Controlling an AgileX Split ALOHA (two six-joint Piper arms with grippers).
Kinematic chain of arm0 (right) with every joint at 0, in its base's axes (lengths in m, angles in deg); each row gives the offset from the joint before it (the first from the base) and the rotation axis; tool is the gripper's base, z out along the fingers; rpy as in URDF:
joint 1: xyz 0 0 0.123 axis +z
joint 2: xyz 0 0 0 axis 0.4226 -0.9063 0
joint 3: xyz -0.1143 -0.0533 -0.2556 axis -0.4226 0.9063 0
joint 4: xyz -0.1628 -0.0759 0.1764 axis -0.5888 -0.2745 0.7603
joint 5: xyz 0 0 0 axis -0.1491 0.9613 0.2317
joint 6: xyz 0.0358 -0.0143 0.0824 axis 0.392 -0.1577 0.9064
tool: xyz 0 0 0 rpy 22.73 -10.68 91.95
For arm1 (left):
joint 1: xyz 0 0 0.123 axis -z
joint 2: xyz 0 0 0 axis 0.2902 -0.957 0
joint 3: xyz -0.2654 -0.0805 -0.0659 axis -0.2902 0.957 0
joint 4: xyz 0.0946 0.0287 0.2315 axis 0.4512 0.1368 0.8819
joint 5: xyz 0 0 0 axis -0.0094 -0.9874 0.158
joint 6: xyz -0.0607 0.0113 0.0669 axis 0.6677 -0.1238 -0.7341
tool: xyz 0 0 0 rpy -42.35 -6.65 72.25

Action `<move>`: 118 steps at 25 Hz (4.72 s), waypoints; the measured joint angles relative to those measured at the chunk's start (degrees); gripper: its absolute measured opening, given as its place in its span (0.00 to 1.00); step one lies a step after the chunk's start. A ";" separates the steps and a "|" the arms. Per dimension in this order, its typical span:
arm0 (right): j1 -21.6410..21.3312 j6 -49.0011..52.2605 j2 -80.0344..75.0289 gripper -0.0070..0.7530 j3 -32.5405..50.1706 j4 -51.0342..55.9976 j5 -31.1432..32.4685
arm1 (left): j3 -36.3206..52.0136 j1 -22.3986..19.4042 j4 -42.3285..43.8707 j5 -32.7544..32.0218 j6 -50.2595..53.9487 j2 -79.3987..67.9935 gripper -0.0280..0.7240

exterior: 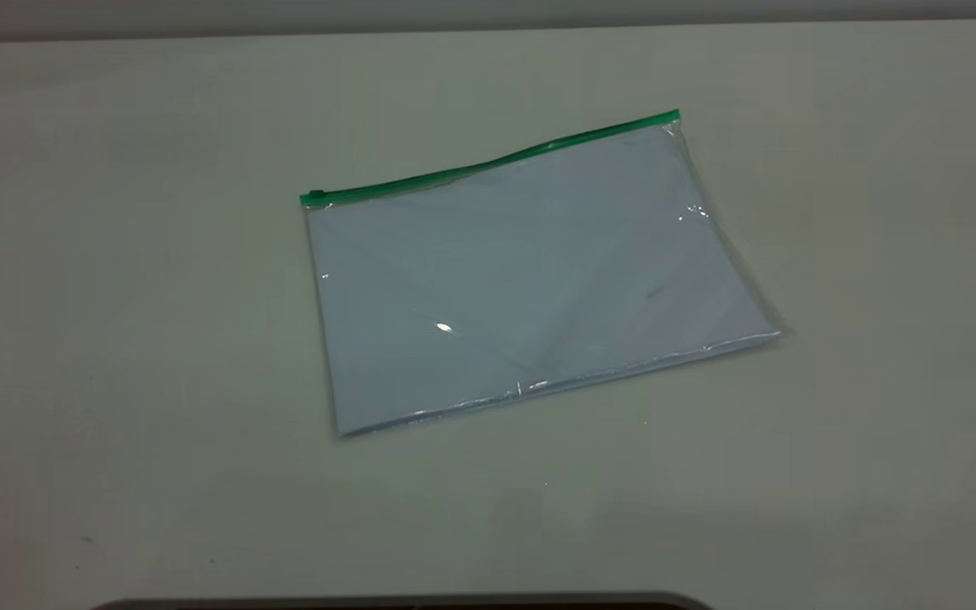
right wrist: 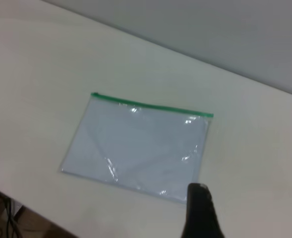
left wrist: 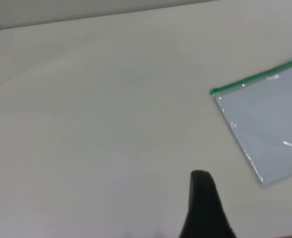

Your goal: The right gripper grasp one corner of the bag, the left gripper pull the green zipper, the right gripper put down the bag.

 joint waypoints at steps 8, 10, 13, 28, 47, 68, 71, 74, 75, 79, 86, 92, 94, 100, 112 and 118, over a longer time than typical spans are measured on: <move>0.00 3.10 19.45 0.73 14.84 -0.18 0.00 | 17.23 0.00 -2.90 0.00 -2.59 16.31 0.79; 0.00 3.41 21.49 0.73 18.11 -0.18 0.00 | 21.30 0.00 -2.90 0.00 -4.24 19.63 0.79; 0.00 3.98 23.50 0.73 23.20 -0.26 0.00 | 27.71 0.00 -4.04 0.00 -5.60 24.65 0.79; 0.00 4.71 32.69 0.73 34.41 -8.26 0.00 | 43.06 0.00 -4.82 1.71 -5.46 34.74 0.79; 0.00 5.81 35.11 0.73 40.11 -12.11 -5.72 | 43.06 0.00 -4.37 1.88 -4.82 34.81 0.79; 0.00 5.81 35.11 0.72 40.11 -12.11 -5.72 | 43.06 -3.92 -3.63 1.66 -3.72 46.92 0.79; 0.00 5.81 35.11 0.72 40.11 -12.16 -5.72 | 43.06 -3.92 -3.21 1.66 -3.17 46.92 0.79; 0.00 5.86 35.11 0.72 40.11 -12.16 -5.72 | 43.06 -3.92 -3.21 1.66 -3.05 46.92 0.79; 0.00 5.86 35.11 0.72 40.11 -12.16 -5.72 | 43.06 -3.92 -3.21 1.66 -2.91 46.92 0.79; 0.00 5.86 35.11 0.72 40.11 -12.16 -5.72 | 43.06 -3.92 -3.21 1.66 -2.90 46.92 0.79; -0.42 5.86 35.11 0.72 40.11 -12.16 -5.72 | 43.06 -3.92 -3.21 1.66 -2.76 46.92 0.79; -8.16 6.05 35.11 0.72 40.11 -12.16 -5.72 | 43.06 -3.92 -3.21 1.66 -2.76 46.92 0.79; -9.65 7.39 35.11 0.72 40.11 -12.16 -5.72 | 43.06 -3.92 -3.21 1.66 -2.76 46.92 0.79; -9.86 8.67 35.11 0.72 40.11 -13.31 -5.72 | 43.06 -3.92 -3.21 1.66 -2.76 46.92 0.79; -9.86 8.74 35.11 0.72 40.11 -13.39 -5.72 | 43.06 -3.92 -3.21 1.66 -2.76 46.92 0.79; -9.86 8.79 35.11 0.72 40.11 -13.44 -5.72 | 43.06 -3.92 -3.19 1.66 -2.76 46.92 0.79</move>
